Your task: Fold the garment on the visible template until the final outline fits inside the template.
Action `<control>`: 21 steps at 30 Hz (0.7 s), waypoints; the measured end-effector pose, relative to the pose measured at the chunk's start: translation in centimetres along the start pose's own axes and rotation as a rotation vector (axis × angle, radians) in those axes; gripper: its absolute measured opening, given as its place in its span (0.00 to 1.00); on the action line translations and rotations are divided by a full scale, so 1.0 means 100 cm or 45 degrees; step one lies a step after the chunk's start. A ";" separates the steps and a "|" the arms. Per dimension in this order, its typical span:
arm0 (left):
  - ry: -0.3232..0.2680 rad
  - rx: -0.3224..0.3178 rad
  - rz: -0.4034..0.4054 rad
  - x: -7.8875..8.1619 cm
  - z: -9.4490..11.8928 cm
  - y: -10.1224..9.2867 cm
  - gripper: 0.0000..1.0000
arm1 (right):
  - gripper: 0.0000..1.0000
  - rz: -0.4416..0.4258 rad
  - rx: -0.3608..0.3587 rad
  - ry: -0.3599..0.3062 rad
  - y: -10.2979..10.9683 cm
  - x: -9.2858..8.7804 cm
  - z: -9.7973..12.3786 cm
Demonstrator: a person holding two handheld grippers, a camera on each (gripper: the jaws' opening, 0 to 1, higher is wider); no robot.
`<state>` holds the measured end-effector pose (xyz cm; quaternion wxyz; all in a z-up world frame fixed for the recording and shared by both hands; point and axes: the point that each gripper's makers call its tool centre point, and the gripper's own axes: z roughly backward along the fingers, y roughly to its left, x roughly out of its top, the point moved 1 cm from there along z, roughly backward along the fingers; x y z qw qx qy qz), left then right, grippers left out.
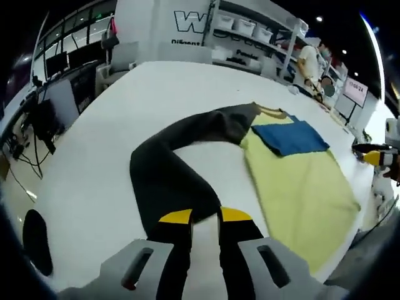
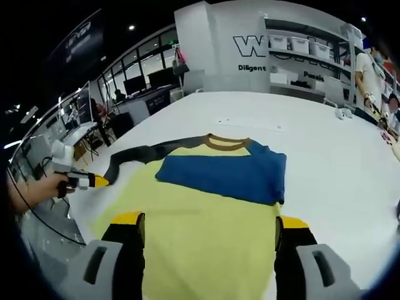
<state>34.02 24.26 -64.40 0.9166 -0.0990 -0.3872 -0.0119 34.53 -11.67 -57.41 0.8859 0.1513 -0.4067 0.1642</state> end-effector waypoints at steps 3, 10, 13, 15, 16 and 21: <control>-0.043 0.067 0.093 0.004 0.009 0.014 0.19 | 0.87 0.005 0.003 0.006 0.001 -0.002 0.002; 0.009 0.219 0.143 -0.009 0.013 0.048 0.29 | 0.87 0.008 0.001 0.012 0.002 -0.004 0.005; 0.017 0.227 0.178 -0.012 0.011 0.051 0.29 | 0.87 0.001 -0.005 0.007 0.001 -0.004 0.007; 0.042 0.241 0.176 -0.016 0.008 0.052 0.28 | 0.87 0.000 -0.015 0.008 -0.001 -0.004 0.008; 0.048 0.247 0.177 -0.017 0.007 0.052 0.29 | 0.86 0.000 -0.016 0.007 -0.001 -0.004 0.008; 0.054 0.274 0.179 -0.014 0.002 0.049 0.27 | 0.86 -0.012 -0.039 0.003 -0.006 -0.004 0.011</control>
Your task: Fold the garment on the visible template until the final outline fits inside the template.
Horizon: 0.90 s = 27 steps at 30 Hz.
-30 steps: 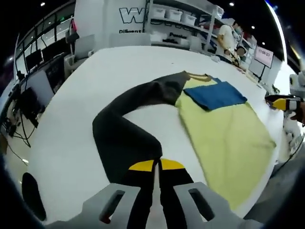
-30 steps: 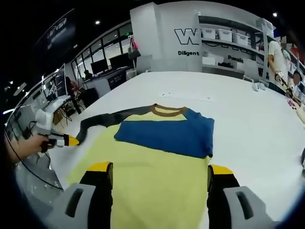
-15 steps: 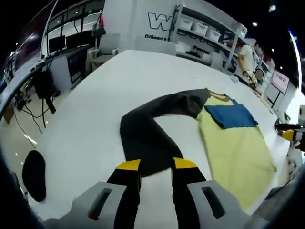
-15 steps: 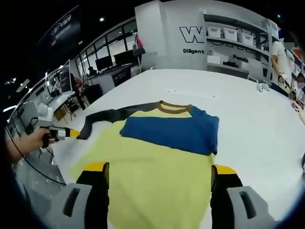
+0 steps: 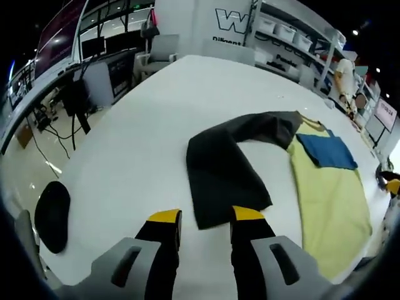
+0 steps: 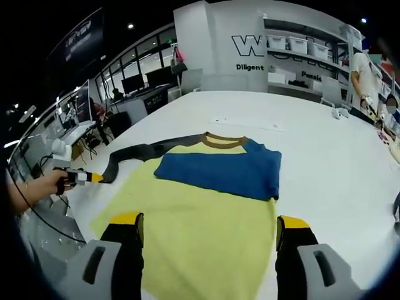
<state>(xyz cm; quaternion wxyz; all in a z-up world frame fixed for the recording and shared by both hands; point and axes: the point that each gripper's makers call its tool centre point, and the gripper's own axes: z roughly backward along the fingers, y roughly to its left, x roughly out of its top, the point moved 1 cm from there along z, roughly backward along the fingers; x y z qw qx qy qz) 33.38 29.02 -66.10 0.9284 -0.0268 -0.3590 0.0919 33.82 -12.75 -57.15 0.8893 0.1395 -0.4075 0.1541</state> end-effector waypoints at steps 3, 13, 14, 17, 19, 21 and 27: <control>0.013 0.011 -0.012 -0.002 -0.001 -0.005 0.21 | 0.85 0.000 -0.014 0.001 -0.002 -0.001 0.001; 0.021 0.083 0.039 -0.002 -0.002 0.008 0.05 | 0.84 0.015 -0.041 0.004 -0.009 -0.001 0.003; 0.019 0.084 0.041 -0.002 -0.001 0.008 0.03 | 0.84 0.013 -0.042 0.004 -0.010 -0.001 0.003; 0.040 0.075 0.060 0.001 0.002 0.015 0.01 | 0.84 0.015 -0.046 0.000 -0.010 -0.001 0.003; 0.033 0.083 0.051 0.007 0.007 0.023 0.01 | 0.84 0.016 -0.047 -0.001 -0.011 0.000 0.004; 0.013 0.098 0.028 0.018 0.013 0.037 0.01 | 0.83 0.017 -0.051 0.001 -0.012 -0.001 0.005; -0.017 0.146 -0.066 0.054 0.026 0.074 0.01 | 0.83 0.018 -0.057 0.003 -0.012 -0.002 0.005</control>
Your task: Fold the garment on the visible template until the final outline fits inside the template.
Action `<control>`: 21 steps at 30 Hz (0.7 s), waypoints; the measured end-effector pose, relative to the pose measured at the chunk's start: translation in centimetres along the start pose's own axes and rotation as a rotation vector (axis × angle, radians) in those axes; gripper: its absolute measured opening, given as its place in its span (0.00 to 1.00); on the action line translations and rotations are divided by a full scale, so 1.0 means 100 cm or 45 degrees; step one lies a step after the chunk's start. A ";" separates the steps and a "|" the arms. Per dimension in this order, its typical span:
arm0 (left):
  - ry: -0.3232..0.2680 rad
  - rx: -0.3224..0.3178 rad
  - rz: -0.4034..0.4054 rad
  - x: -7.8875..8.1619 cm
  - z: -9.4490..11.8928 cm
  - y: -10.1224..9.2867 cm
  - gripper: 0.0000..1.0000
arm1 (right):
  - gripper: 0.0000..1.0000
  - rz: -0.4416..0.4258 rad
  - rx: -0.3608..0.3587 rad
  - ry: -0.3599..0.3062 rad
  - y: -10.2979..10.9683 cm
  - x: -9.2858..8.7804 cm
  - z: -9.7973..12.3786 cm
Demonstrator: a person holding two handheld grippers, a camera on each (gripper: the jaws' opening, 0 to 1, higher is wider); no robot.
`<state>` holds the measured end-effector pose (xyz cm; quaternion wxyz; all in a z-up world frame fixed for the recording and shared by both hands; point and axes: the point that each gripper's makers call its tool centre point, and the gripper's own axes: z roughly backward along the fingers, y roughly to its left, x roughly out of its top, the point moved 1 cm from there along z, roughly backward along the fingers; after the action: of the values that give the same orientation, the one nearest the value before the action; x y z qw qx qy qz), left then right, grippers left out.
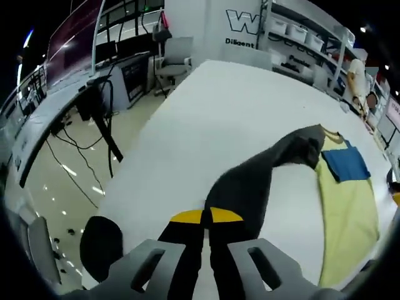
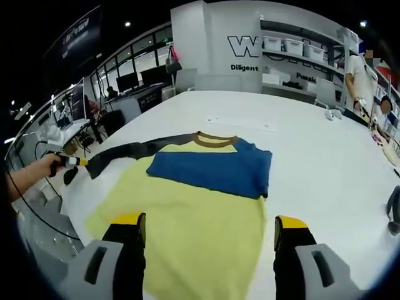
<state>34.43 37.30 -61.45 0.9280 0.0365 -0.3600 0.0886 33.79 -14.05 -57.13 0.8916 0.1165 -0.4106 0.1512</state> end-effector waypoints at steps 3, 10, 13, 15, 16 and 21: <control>-0.009 -0.012 -0.018 0.016 0.001 0.011 0.01 | 0.83 0.002 0.003 -0.001 0.002 0.001 0.000; 0.018 -0.025 -0.117 0.037 -0.003 0.023 0.01 | 0.83 0.011 0.001 -0.003 0.003 0.003 0.001; 0.039 -0.022 -0.176 0.043 -0.015 0.027 0.01 | 0.83 0.015 -0.002 0.002 0.004 0.002 0.002; 0.086 -0.011 -0.214 0.040 -0.022 0.029 0.01 | 0.83 0.017 -0.003 0.005 0.004 0.002 0.002; 0.106 -0.009 -0.224 0.038 -0.024 0.030 0.01 | 0.83 0.018 -0.004 0.006 0.004 0.002 0.002; 0.163 -0.004 -0.239 0.034 -0.036 0.033 0.01 | 0.83 0.026 -0.007 0.012 0.004 0.001 0.003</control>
<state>38.69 41.46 -61.79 0.9534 0.0629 -0.2949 0.0028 33.55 -13.75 -56.83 0.8923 0.1090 -0.4080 0.1597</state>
